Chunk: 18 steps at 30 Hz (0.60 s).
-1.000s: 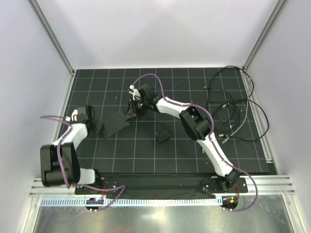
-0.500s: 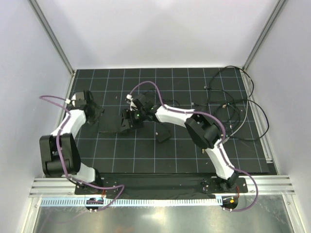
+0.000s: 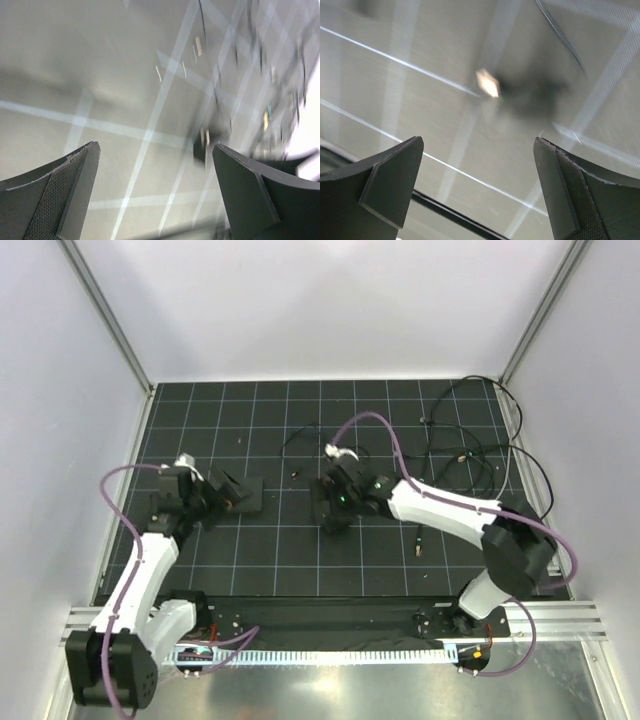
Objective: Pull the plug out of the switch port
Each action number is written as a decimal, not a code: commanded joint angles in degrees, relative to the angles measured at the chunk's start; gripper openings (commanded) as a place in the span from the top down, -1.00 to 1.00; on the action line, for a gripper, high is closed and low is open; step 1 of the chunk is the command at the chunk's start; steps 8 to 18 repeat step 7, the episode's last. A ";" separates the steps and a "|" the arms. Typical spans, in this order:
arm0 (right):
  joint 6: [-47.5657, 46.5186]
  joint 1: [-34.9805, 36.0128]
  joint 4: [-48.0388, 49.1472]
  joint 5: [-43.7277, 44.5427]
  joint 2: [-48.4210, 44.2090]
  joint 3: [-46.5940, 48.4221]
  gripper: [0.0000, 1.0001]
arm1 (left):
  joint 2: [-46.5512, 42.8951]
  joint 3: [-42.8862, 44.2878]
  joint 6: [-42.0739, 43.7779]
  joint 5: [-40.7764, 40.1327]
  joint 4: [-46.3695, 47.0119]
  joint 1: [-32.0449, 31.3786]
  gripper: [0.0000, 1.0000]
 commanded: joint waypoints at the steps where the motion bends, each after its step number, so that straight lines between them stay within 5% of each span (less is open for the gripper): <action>1: 4.61 0.34 -1.12 7.86 -8.38 -10.61 -0.99 | -4.92 -4.09 -3.14 9.80 5.10 -5.50 -0.99; 7: 7.17 0.34 8.69 -3.15 -18.51 -22.65 -0.99 | -9.22 -13.49 -9.92 23.05 21.79 -10.34 -0.99; 18: 7.17 0.34 8.69 -3.15 -18.51 -22.65 -0.99 | -9.22 -13.49 -9.92 23.05 21.79 -10.34 -0.99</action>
